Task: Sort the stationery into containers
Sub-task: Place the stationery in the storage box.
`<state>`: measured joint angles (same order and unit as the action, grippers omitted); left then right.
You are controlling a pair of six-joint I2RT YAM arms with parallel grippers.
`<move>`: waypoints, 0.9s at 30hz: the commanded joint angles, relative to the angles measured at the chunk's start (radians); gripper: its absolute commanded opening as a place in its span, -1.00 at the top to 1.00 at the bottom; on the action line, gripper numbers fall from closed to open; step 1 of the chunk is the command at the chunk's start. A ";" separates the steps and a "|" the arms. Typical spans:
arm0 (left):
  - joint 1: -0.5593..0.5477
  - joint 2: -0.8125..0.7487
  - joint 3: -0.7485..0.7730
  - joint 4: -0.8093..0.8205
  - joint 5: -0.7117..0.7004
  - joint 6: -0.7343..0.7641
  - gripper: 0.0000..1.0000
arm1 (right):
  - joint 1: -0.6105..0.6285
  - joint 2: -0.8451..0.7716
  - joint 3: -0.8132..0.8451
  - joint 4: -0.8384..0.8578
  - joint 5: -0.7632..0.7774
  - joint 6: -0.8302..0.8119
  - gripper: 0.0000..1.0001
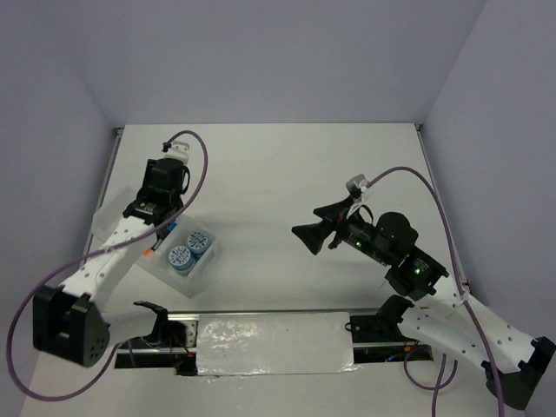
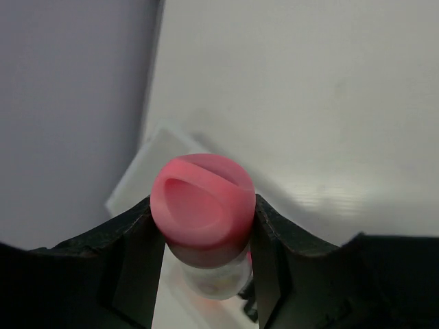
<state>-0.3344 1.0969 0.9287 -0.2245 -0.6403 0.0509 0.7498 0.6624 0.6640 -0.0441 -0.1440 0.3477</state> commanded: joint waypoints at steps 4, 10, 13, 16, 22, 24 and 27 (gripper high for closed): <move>0.245 0.124 -0.037 0.327 -0.155 0.381 1.00 | -0.004 -0.066 -0.087 -0.025 0.038 -0.061 -1.00; 0.331 0.113 -0.140 0.486 -0.050 0.489 0.75 | -0.007 -0.072 -0.096 -0.036 0.050 -0.070 -1.00; 0.391 0.135 -0.152 0.511 0.020 0.484 0.72 | -0.009 -0.098 -0.102 -0.036 0.023 -0.065 -0.99; 0.420 0.188 -0.151 0.508 0.071 0.469 0.72 | -0.009 -0.135 -0.119 -0.028 0.015 -0.059 -1.00; 0.428 0.261 -0.177 0.563 0.070 0.472 0.53 | -0.009 -0.141 -0.124 -0.027 0.006 -0.055 -0.99; 0.431 0.284 -0.195 0.585 0.068 0.477 0.48 | -0.009 -0.142 -0.126 -0.026 0.003 -0.055 -0.99; 0.442 0.302 -0.214 0.616 0.071 0.471 0.37 | -0.009 -0.147 -0.130 -0.019 0.000 -0.055 -1.00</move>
<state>0.0925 1.3933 0.7235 0.2722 -0.5751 0.5034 0.7452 0.5213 0.5468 -0.0975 -0.1318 0.2977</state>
